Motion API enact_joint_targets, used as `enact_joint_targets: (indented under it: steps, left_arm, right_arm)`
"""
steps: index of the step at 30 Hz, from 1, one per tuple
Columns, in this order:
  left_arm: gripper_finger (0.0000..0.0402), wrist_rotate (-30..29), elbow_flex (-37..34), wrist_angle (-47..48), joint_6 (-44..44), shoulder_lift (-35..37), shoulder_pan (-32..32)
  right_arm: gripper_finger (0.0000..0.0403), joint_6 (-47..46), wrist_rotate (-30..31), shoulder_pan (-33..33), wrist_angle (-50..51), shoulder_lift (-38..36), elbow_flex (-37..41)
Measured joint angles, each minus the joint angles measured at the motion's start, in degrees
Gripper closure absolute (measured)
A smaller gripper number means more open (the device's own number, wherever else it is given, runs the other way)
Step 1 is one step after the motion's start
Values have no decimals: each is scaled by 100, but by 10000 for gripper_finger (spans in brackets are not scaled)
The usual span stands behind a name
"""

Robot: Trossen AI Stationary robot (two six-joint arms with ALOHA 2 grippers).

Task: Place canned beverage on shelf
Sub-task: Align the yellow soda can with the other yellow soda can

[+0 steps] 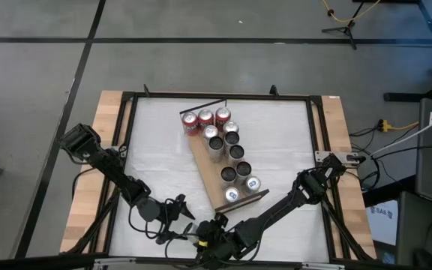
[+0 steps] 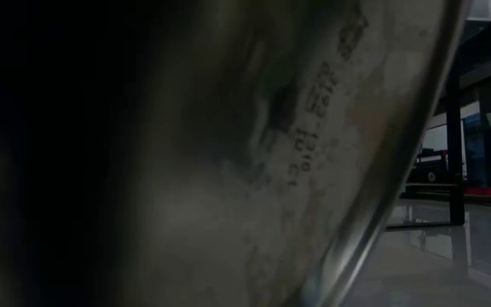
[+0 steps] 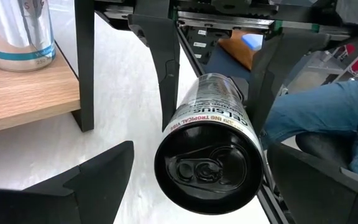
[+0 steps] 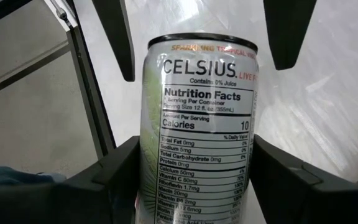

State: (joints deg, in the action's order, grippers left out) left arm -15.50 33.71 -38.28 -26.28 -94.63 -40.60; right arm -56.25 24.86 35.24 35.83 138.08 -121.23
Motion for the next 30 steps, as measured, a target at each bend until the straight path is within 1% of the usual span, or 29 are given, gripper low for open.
enact_joint_targets:
  steps: [4, 7, 11, 14, 26, 30]
  left_arm:
    - [39, 0, 5, -34, -18, -43, -1]
    - [39, 58, 101, -228, -28, -330, -1]
    - [39, 305, 450, -268, -9, -833, 15]
    - [39, 478, 589, -266, -1, -1005, 20]
    - [39, 408, 610, -299, -61, -1021, 18]
    - [39, 503, 612, -299, -62, -1021, 7]
  right_arm:
    - [155, 0, 0, 0, 0, 0, 0]
    - [155, 8, 0, 0, -1, 0, 0]
    - [157, 13, -2, 0, -4, 0, -2]
    - [155, 11, -32, 0, -4, 0, 0]
    - [153, 13, -44, -2, -15, 0, 0]
    - [152, 12, -45, -2, -17, 0, 0]
